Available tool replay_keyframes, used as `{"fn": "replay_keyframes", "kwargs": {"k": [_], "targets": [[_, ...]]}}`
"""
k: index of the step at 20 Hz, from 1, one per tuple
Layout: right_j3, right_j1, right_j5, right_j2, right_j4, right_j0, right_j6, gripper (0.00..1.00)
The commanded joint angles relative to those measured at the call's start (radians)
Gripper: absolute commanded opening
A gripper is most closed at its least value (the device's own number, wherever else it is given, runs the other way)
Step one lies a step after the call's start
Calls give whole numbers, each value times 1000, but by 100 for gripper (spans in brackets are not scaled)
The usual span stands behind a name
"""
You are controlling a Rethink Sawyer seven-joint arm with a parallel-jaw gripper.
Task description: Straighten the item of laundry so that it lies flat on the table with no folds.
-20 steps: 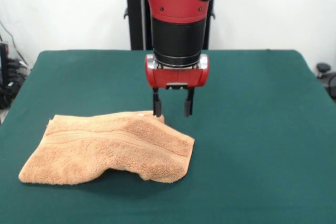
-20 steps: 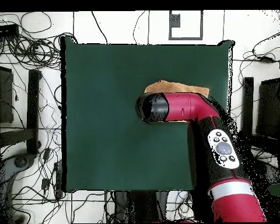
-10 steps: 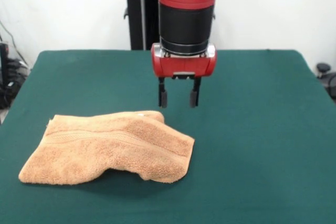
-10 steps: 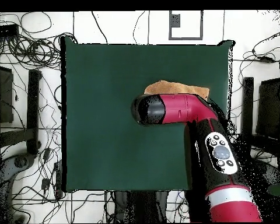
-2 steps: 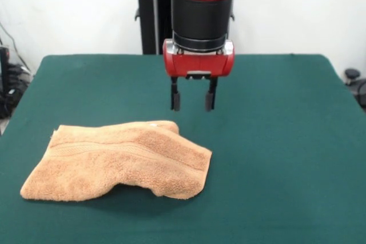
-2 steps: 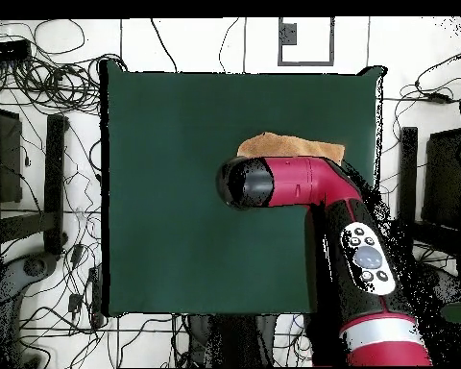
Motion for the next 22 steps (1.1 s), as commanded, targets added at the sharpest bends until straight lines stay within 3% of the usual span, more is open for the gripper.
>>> {"fn": "replay_keyframes", "kwargs": {"k": [1,21,22], "targets": [[91,34,-27,35,27,22,86,0],[76,38,-12,38,33,12,73,0],[77,38,-17,38,32,13,75,100]]}}
